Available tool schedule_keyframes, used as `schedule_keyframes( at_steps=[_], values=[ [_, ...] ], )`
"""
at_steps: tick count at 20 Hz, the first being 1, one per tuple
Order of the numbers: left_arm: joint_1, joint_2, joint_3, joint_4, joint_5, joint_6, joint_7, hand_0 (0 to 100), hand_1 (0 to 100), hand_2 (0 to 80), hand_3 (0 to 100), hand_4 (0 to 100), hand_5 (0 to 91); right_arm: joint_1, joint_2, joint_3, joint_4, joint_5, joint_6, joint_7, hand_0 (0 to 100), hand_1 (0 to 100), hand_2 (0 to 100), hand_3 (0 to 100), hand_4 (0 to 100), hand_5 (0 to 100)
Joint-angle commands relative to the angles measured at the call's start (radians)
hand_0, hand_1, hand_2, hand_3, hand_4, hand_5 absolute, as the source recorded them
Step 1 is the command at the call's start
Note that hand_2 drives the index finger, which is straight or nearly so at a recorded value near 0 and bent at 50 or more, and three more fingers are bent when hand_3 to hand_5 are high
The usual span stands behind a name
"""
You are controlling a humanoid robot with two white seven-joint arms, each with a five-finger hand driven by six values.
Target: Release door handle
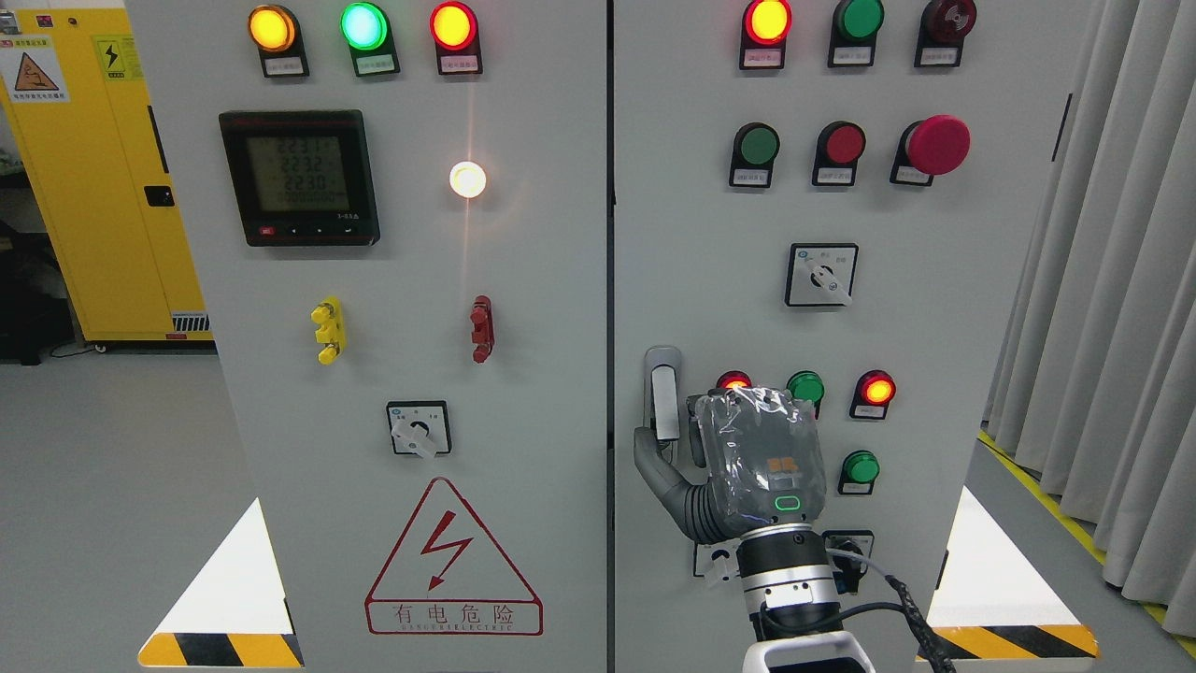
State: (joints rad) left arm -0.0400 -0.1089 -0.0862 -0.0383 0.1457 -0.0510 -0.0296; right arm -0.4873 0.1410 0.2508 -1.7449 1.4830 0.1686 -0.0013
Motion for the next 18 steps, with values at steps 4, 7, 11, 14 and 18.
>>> schedule_keyframes(
  at_steps=[4,7,11,14,18],
  values=[
    [0.0,0.0,-0.001,0.0,0.0,0.0,0.0,12,56,0.0,0,0,0.0,0.003,0.0,-0.001,-0.002,-0.003,0.015,-0.003,55,35,96,100,100,100],
    [0.0,0.0,0.0,0.0,0.0,0.0,0.0,12,56,0.0,0,0,0.0,0.003,0.0,-0.001,-0.002,-0.003,0.015,-0.003,57,35,95,100,100,100],
    [0.0,0.0,0.0,0.0,0.0,0.0,0.0,12,56,0.0,0,0,0.0,0.004,0.0,-0.001,-0.004,-0.003,0.015,-0.003,59,35,96,100,100,100],
    [0.0,0.0,-0.001,0.0,0.0,0.0,0.0,12,56,0.0,0,0,0.0,0.006,0.0,-0.002,-0.005,-0.003,0.015,-0.005,59,35,96,100,100,100],
    [0.0,0.0,-0.001,0.0,0.0,-0.001,0.0,12,56,0.0,0,0,0.0,0.007,0.0,-0.005,-0.007,-0.001,0.017,-0.006,60,37,95,100,100,100]
  ],
)
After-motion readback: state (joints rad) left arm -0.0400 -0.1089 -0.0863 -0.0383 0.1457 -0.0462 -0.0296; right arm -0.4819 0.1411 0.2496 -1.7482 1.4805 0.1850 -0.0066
